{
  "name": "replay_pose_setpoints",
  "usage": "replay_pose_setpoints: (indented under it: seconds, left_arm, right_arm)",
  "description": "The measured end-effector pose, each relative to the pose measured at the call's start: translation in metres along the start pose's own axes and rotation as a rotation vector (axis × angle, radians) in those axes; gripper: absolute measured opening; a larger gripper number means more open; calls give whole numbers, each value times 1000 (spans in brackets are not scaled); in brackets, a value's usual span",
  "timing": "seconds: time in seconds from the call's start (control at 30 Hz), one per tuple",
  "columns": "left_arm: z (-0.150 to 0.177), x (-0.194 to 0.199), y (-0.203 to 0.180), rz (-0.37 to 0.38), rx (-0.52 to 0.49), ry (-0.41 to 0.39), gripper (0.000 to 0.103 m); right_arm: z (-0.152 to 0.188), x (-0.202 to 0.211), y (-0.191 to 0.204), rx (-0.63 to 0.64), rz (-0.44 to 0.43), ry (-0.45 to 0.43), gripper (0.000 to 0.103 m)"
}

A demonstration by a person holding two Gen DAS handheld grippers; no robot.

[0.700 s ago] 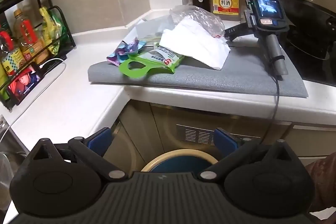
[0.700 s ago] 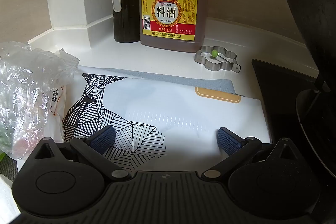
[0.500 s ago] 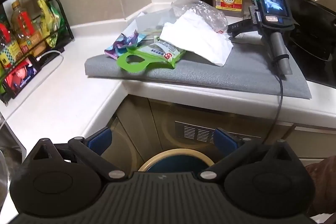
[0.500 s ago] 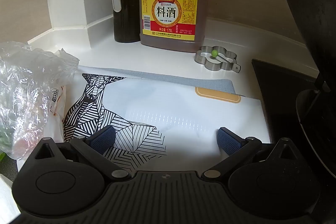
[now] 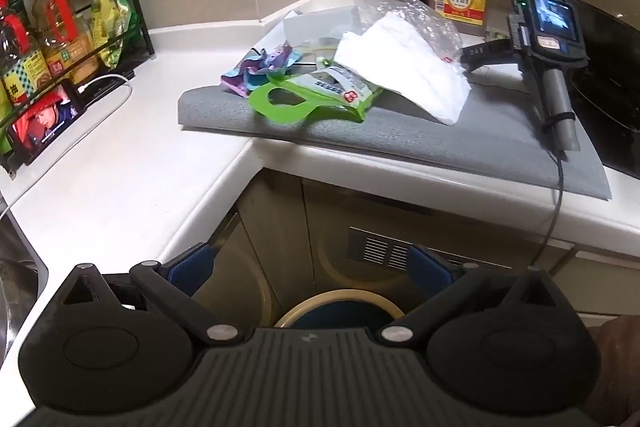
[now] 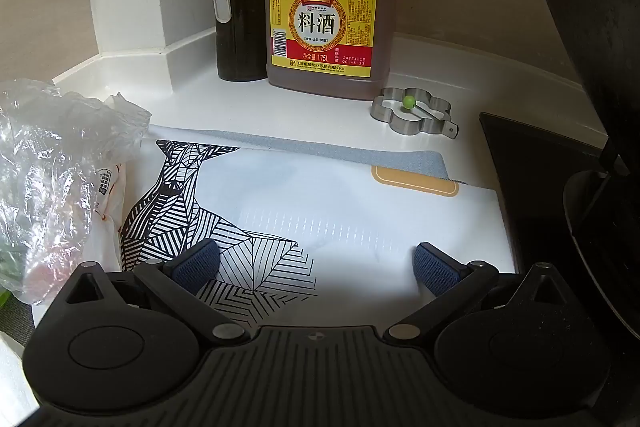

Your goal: Collect trash

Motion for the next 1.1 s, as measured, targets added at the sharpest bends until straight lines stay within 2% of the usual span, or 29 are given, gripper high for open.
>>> replay_pose_setpoints:
  seconds: [0.27,0.4,0.73,1.1]
  left_arm:
    - [-10,-5,10,-16,25,-14,103]
    - [-12,-12,11,-33,28,7,103]
    - [-33,-34,25,-166,78,15,103]
    - [-35,-32,15,-166,112,-4,103]
  right_arm:
    - [0,0,0,2,-3,-1,103]
    - [0,0,0,3,-4,-1,103]
    - [0,0,0,6,-9,-2,103]
    - [0,0,0,9,-15,-3,103]
Point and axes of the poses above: each gripper's, at about its wrist camera, not at the fingertips, and x roughly against the way its jaws point, y to its left, z to its underside, the point moved 6 cm from there along -x, roughly the way its jaws point, and after that the axes turned 5 degrees about z, right-handed, at the moved point
